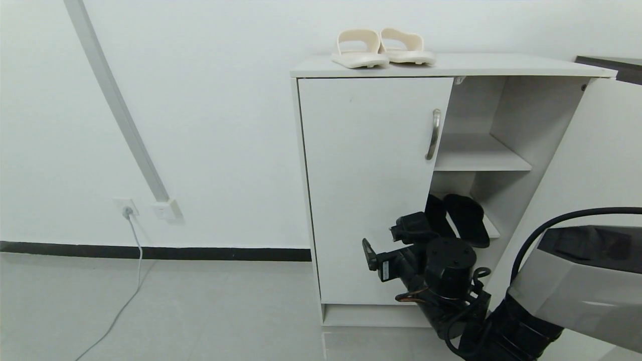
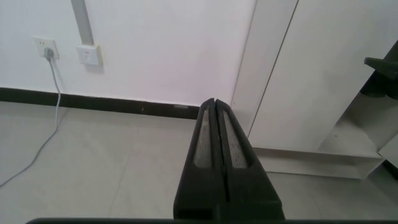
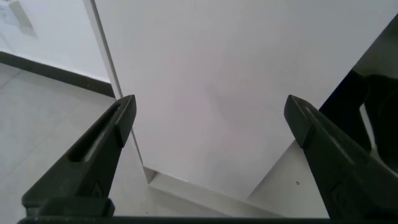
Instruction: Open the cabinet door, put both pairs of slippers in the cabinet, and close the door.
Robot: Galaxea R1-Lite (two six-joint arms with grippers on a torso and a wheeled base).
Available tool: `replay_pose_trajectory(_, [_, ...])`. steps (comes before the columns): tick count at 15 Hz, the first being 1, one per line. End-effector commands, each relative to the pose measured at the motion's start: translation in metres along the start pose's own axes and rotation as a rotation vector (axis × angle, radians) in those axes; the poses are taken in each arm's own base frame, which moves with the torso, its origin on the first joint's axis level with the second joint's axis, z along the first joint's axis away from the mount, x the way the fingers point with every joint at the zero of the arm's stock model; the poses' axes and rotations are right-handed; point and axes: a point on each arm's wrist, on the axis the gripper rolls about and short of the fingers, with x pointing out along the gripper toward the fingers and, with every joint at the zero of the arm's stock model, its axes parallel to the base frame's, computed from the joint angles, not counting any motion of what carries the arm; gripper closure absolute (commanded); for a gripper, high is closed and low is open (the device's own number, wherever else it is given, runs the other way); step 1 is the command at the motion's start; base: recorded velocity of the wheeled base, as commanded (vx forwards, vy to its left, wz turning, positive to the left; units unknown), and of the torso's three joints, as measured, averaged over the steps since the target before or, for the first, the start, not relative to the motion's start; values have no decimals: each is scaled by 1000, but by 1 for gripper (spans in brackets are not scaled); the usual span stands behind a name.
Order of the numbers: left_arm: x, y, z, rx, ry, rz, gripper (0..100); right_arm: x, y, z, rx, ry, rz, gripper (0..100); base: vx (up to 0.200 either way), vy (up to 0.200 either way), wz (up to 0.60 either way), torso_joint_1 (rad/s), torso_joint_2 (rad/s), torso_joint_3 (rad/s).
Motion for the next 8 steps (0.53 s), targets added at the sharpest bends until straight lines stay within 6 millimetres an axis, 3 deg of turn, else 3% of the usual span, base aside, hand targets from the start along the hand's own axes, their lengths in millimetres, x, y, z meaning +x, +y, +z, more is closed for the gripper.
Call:
replay_pose_trajectory(1, [0,0,0,-1,2,0,100,0,0,0,-1,0,-1,0,0,0,0,-2,-178,-310])
replay_pose_trajectory(3, [0,0,0,1,2,0,100,-1,-1,-1,-2,3,-1,0,0,0,0,34,-278,-366])
replay_pose_trajectory(8, [0,0,0,-1,1,-1,100,-3,-1,-3,-5,6,-1,0,0,0,0,72,-504,-365])
